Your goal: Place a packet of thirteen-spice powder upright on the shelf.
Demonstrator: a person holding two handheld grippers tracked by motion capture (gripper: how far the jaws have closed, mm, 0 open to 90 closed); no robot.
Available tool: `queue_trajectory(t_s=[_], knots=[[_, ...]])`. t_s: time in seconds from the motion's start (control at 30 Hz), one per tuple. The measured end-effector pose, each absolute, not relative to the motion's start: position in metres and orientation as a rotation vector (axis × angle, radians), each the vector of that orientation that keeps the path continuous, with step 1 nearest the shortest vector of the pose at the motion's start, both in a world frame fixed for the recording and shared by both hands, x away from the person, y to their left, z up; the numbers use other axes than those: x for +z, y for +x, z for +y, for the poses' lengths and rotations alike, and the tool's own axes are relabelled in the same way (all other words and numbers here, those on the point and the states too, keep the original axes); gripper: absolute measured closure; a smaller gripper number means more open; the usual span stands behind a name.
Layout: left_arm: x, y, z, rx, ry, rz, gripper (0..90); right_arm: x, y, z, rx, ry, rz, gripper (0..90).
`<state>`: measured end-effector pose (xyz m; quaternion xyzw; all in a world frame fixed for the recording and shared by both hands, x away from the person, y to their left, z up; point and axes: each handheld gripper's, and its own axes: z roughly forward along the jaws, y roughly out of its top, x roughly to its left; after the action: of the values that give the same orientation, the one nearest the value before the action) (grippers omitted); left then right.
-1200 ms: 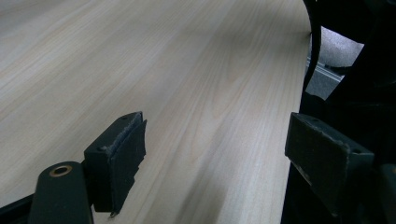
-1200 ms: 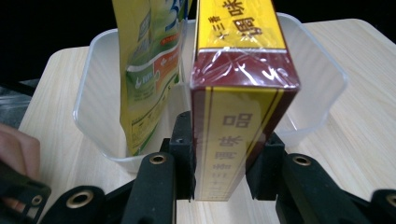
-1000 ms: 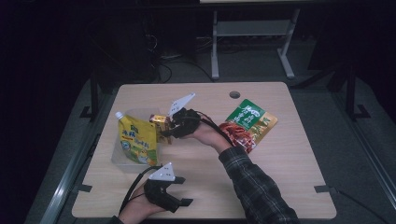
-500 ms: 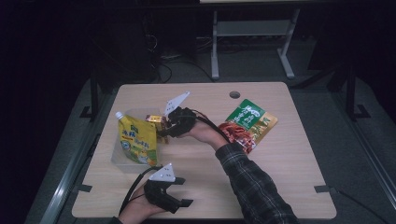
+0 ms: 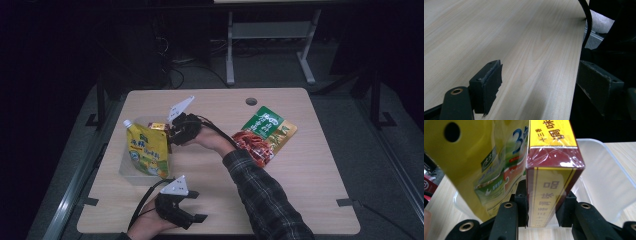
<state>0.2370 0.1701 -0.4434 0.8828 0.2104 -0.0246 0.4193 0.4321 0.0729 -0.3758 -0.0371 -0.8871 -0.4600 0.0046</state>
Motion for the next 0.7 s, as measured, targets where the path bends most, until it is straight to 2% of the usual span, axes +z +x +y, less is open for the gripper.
queue_trajectory(t_s=[0.7], knots=[[-0.444,0.237,0.168,-0.072,2.225,0.516,19.9,-0.395,0.437,0.107,-1.369,-0.057,-2.798,66.4]])
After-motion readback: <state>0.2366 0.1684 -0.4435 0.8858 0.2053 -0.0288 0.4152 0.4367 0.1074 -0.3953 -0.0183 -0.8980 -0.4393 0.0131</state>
